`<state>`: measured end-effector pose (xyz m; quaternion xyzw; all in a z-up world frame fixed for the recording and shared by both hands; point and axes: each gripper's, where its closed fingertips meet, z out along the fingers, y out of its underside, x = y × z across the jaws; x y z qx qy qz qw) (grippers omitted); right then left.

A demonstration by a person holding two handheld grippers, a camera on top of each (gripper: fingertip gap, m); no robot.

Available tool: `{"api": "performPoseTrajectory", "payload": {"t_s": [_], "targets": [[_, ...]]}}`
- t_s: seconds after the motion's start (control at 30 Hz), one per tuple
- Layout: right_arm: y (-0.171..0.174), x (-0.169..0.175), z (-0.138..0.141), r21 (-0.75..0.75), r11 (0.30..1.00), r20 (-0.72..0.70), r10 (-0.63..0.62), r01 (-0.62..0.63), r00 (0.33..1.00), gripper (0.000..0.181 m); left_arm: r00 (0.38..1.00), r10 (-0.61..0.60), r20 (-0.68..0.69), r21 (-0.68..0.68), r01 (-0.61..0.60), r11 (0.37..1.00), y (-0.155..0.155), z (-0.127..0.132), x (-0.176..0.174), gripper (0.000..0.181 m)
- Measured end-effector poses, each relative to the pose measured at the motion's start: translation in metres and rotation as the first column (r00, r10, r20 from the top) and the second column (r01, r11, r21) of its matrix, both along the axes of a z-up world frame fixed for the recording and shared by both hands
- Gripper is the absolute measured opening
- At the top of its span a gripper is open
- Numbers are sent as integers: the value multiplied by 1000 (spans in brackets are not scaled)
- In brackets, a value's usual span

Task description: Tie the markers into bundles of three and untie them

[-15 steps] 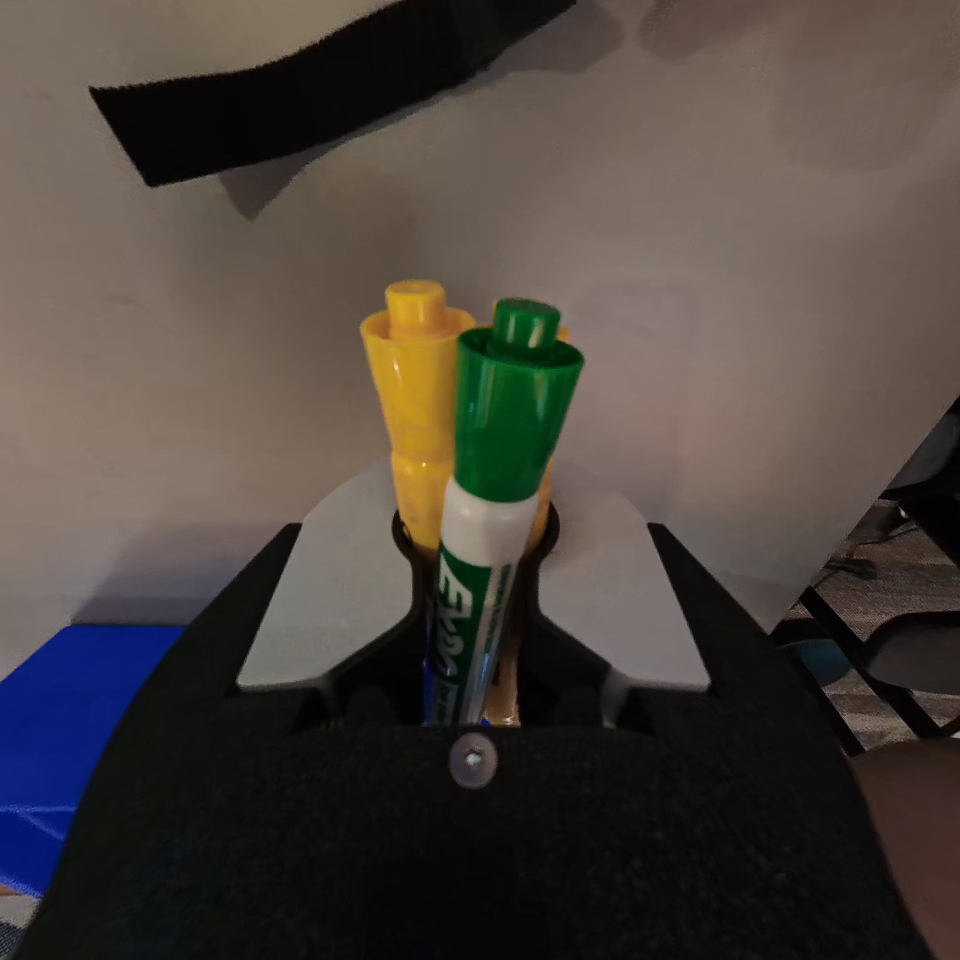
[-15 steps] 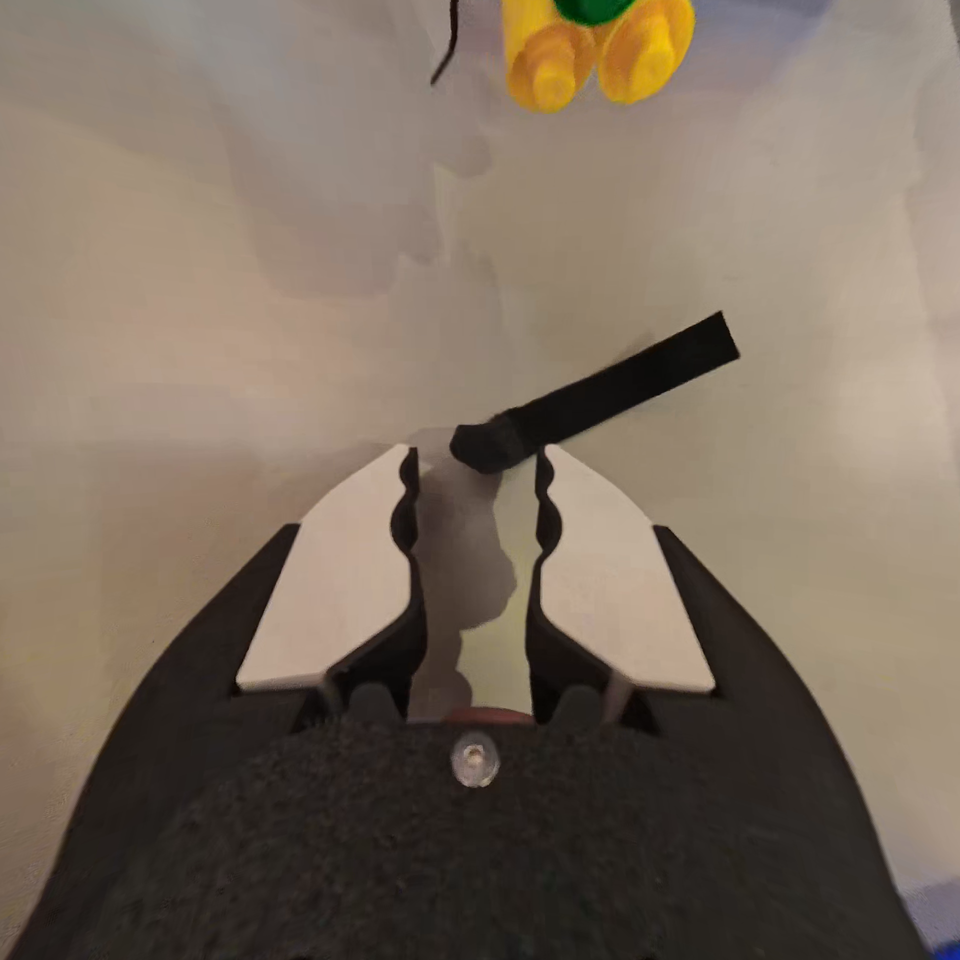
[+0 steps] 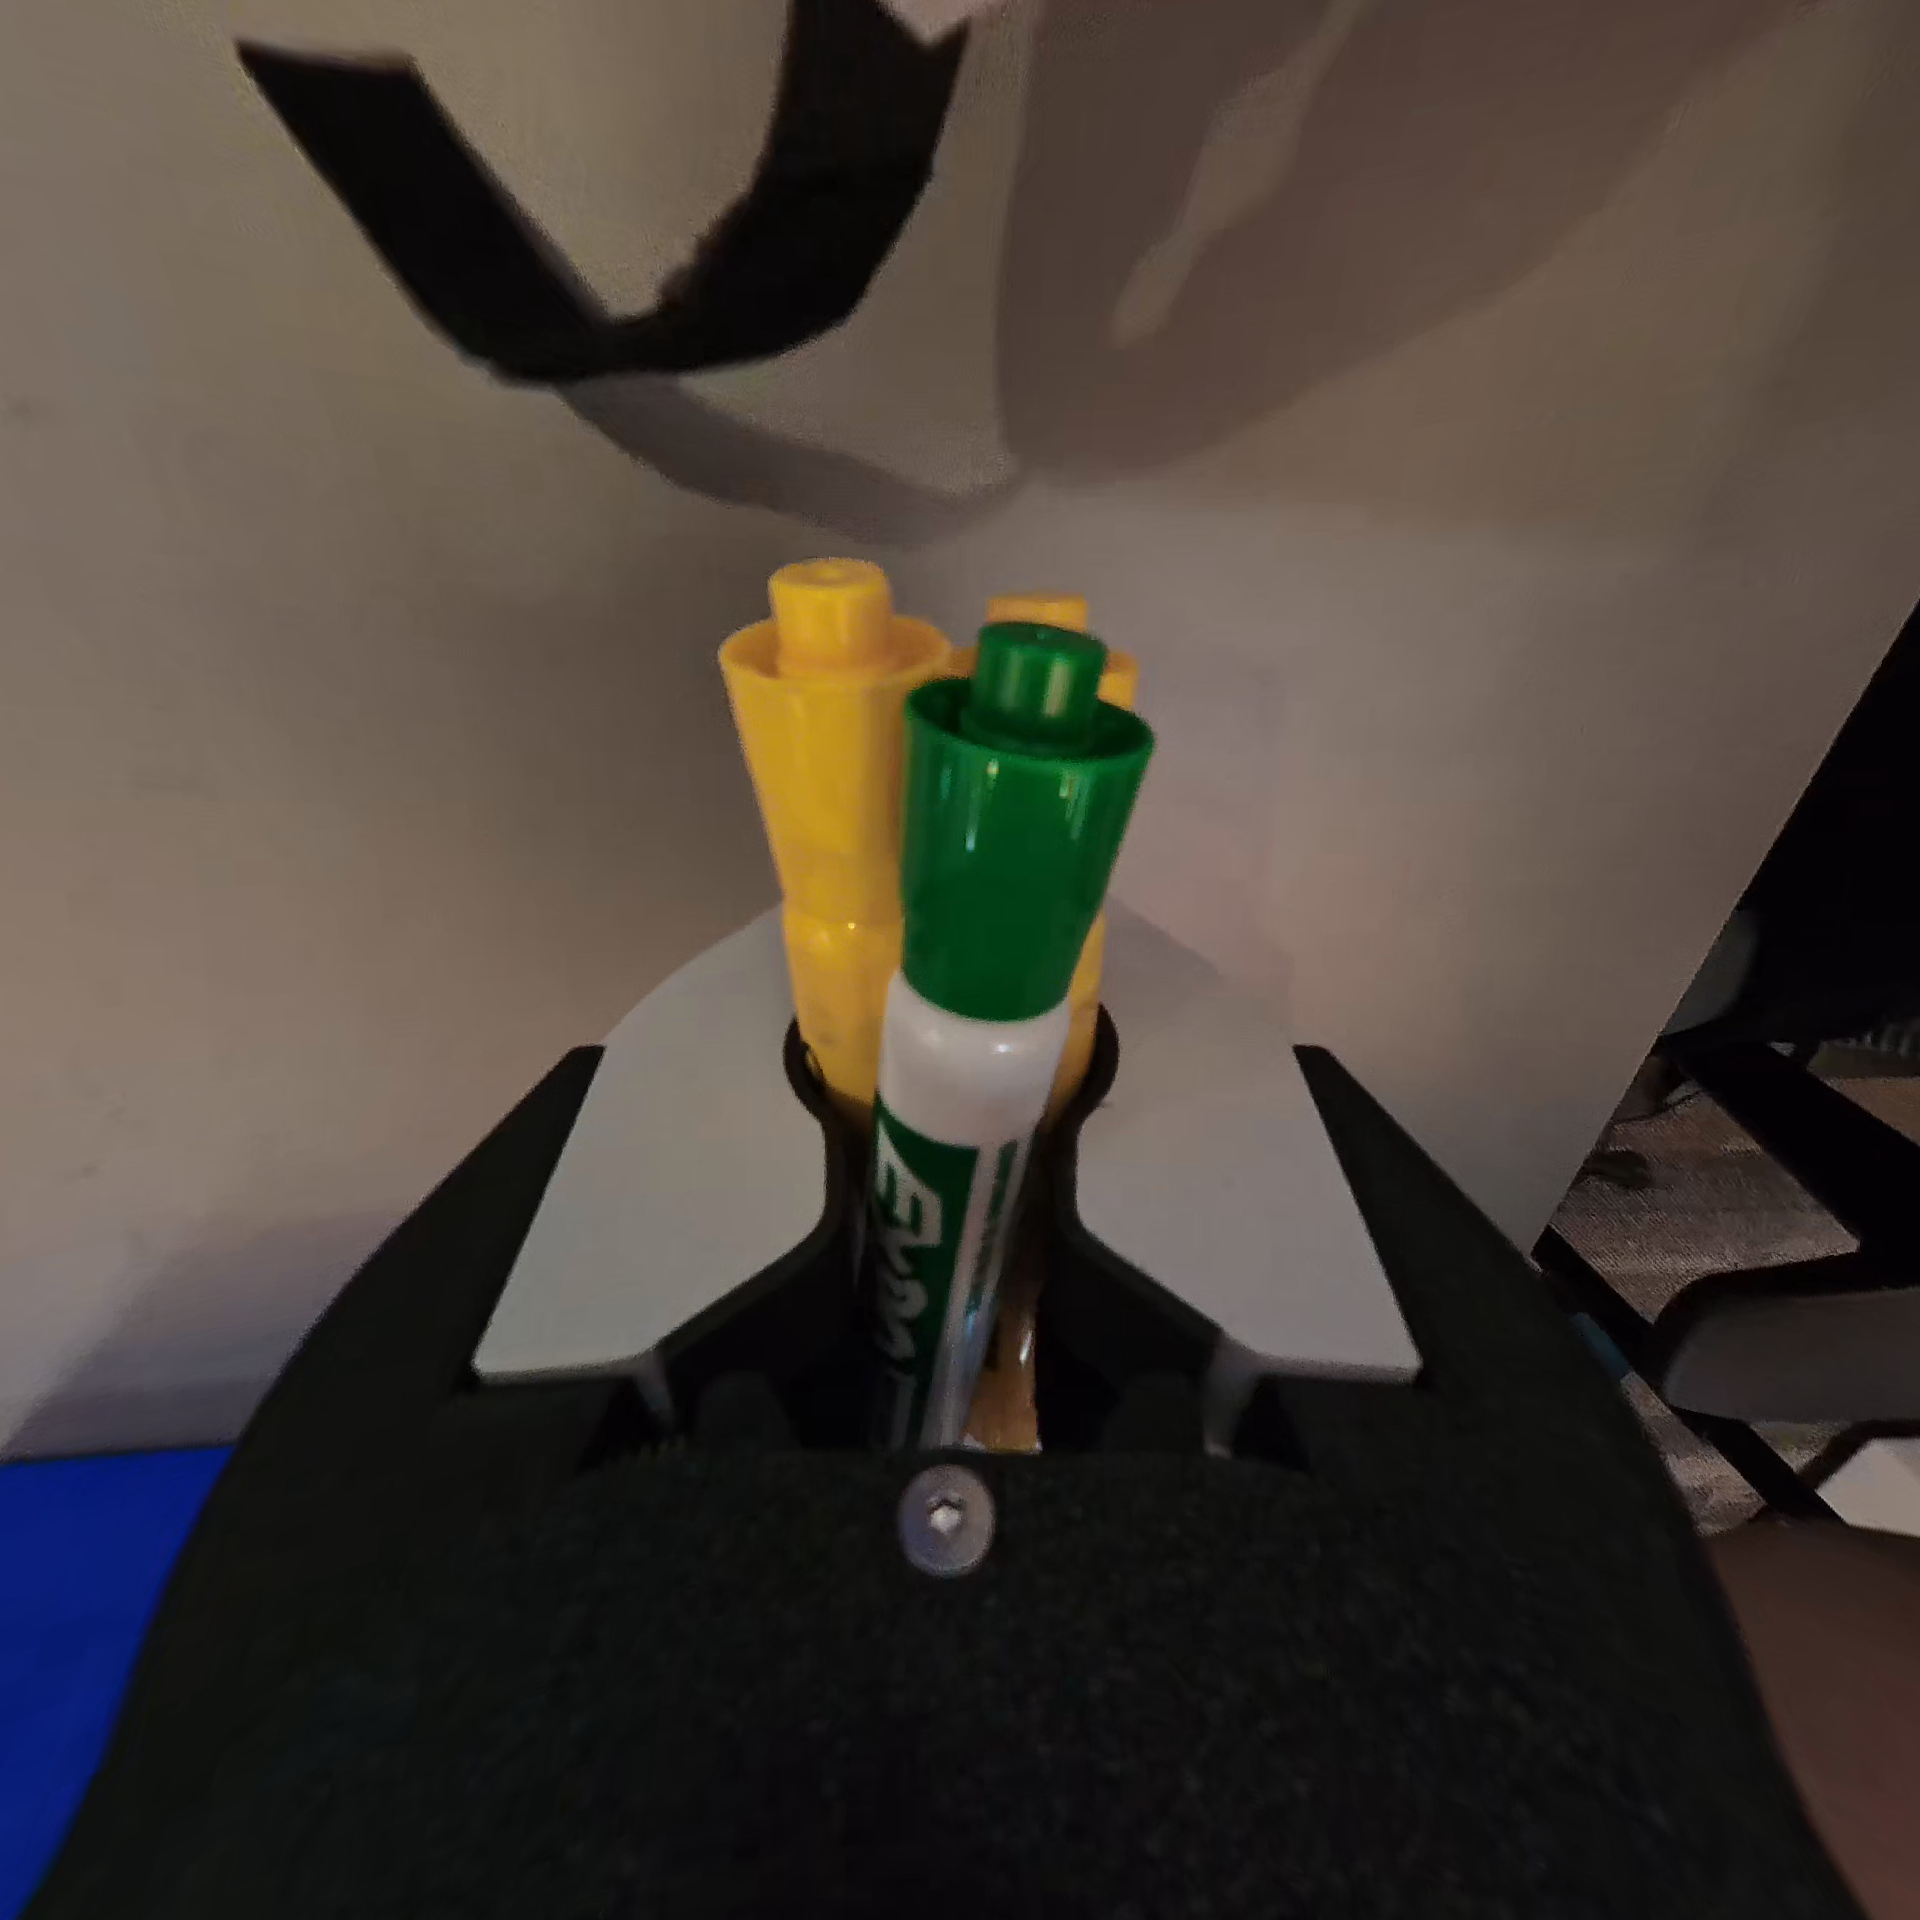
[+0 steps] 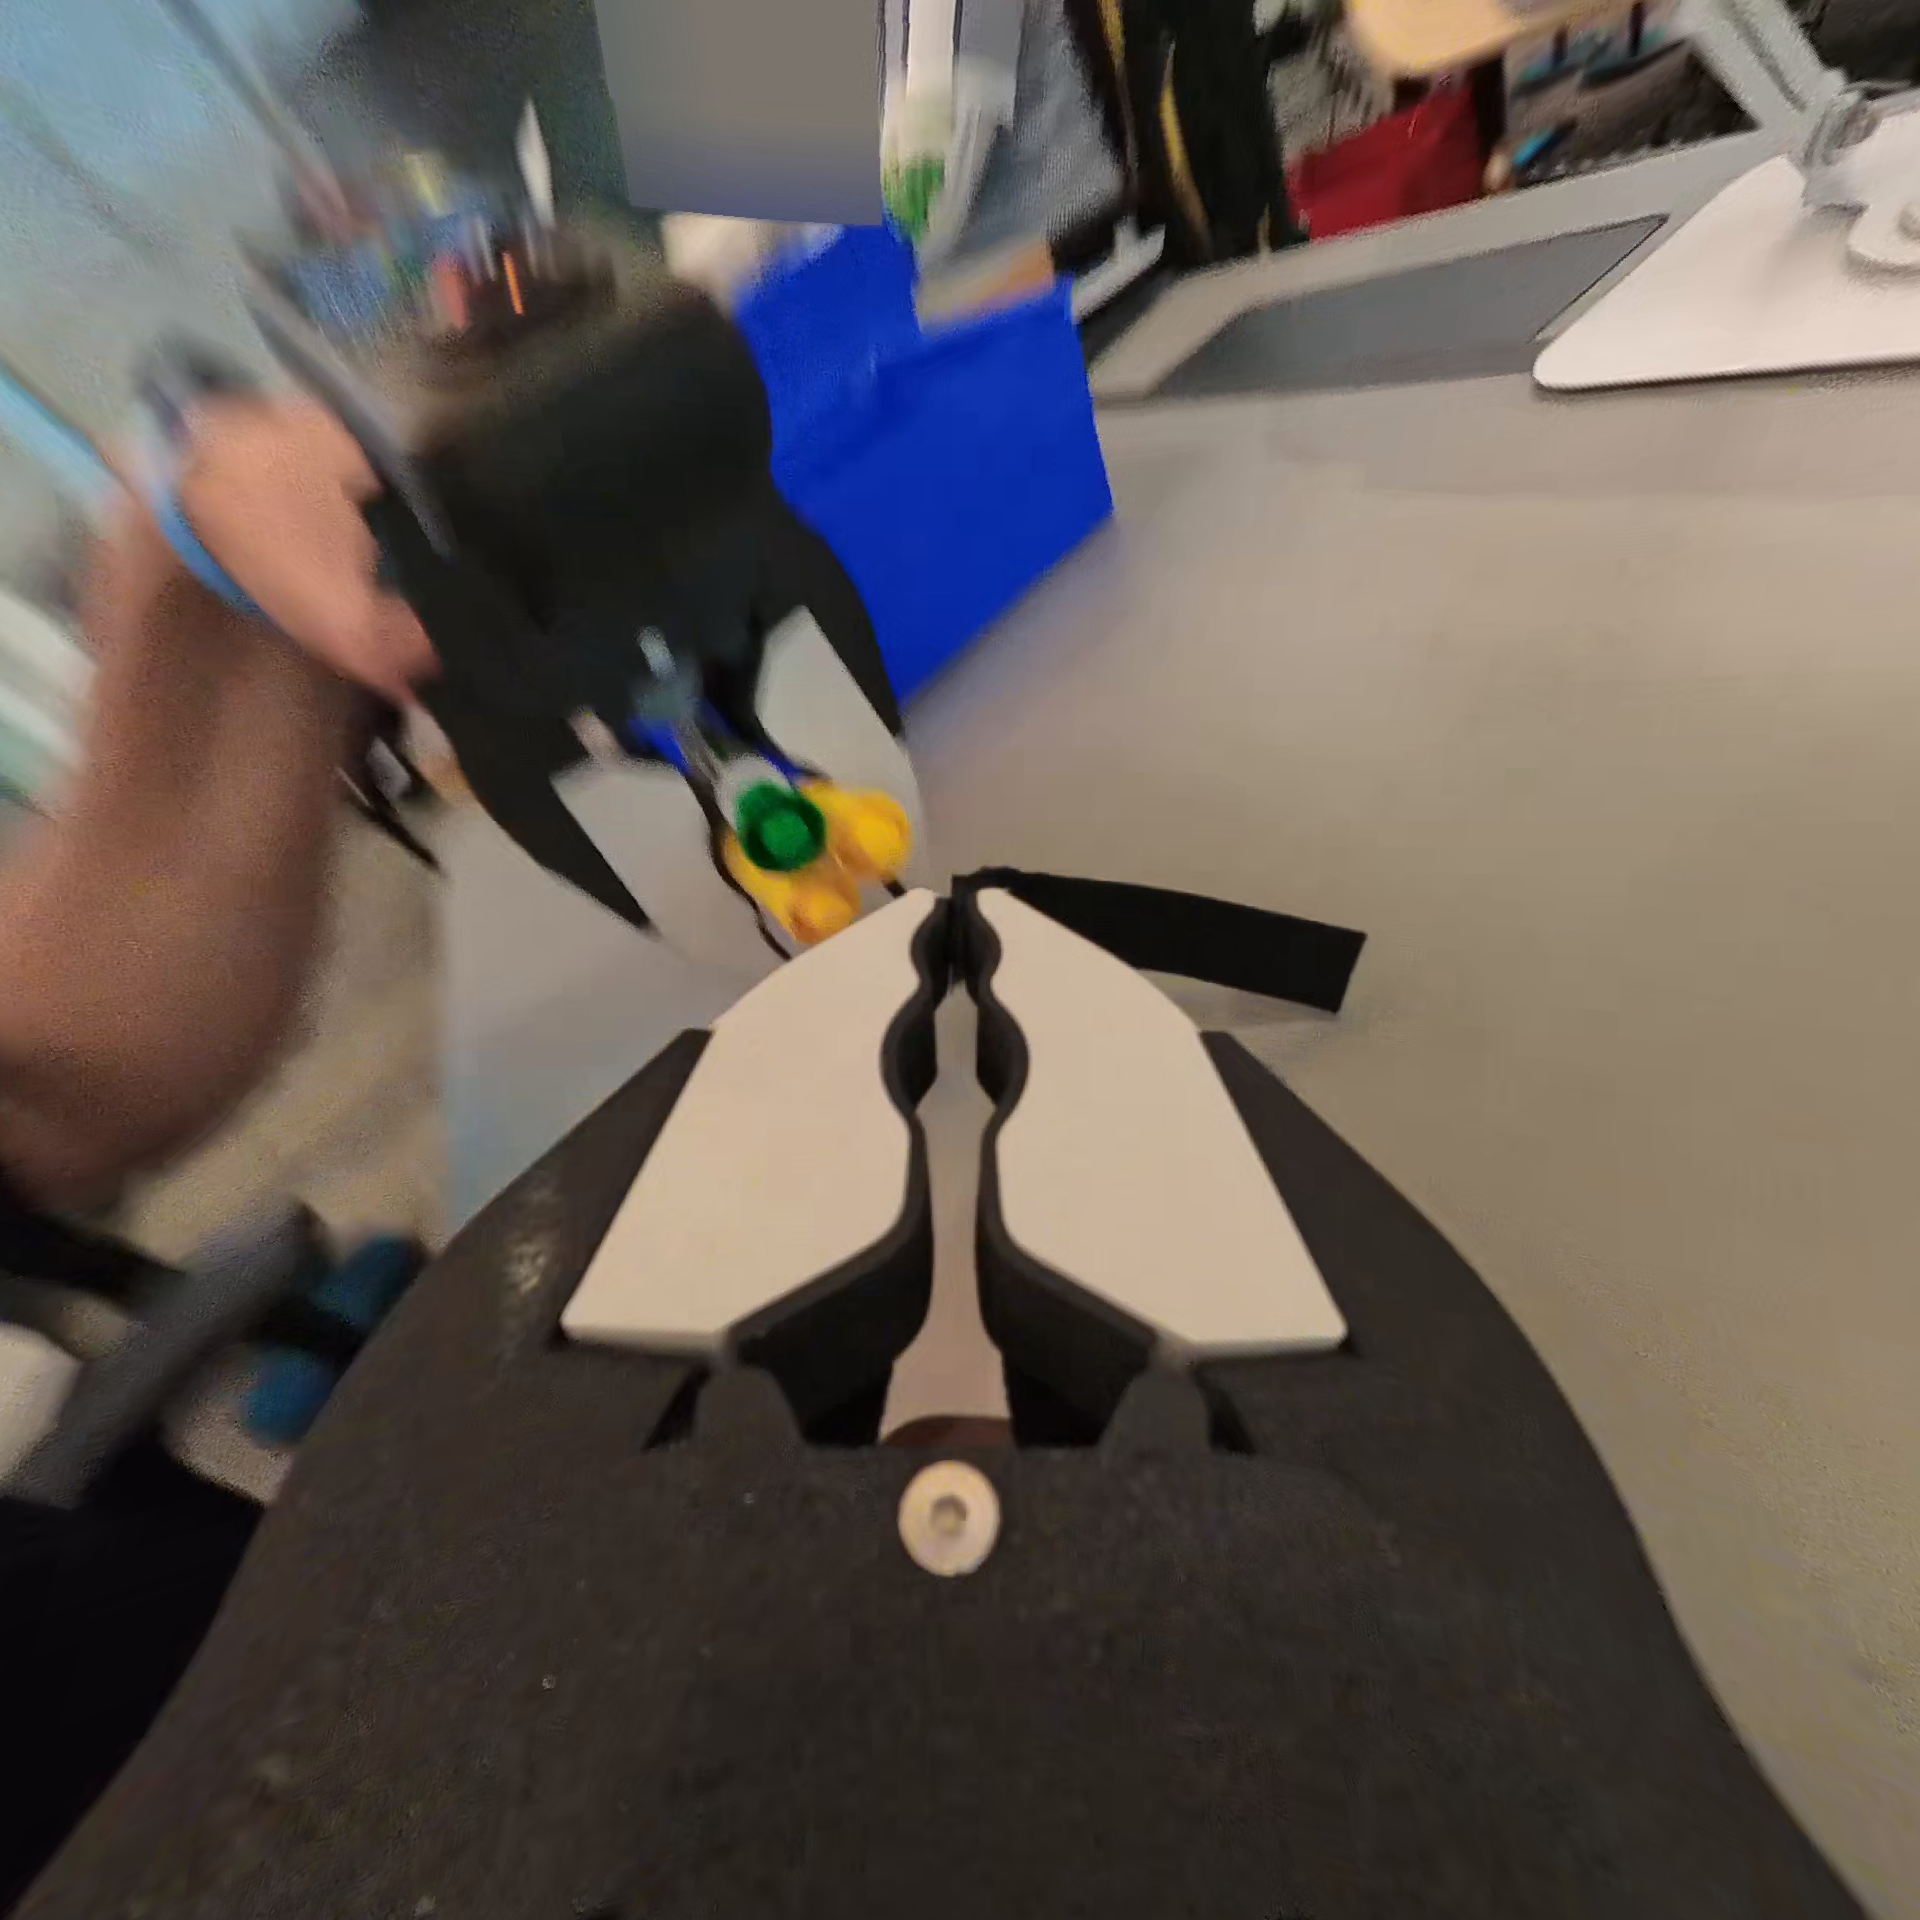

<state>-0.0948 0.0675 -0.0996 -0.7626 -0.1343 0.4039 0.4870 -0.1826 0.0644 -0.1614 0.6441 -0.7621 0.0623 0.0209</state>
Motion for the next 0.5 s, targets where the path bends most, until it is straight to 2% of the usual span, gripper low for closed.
{"api": "performPoseTrajectory", "payload": {"t_s": [0.07,0.13,0.23,0.4,0.5], "targets": [[2,5,22,-22,996,-276,-93,91,957,1,1000,-5,-7,12,6,1000,1,-3,3,40],[1,8,36,-18,987,-423,-152,159,893,1,1000,-10,-14,10,11,1000,0,-5,7,40],[-4,2,44,10,975,-500,-187,221,846,0,1000,-21,-6,-6,20,1000,-4,-7,13,40],[-16,-15,61,70,967,-621,-149,244,769,1,999,-26,-32,5,26,1000,-5,-7,15,41],[-18,-28,54,55,971,-613,-151,233,776,1,999,-30,-41,19,30,999,-3,-5,17,41]]}}
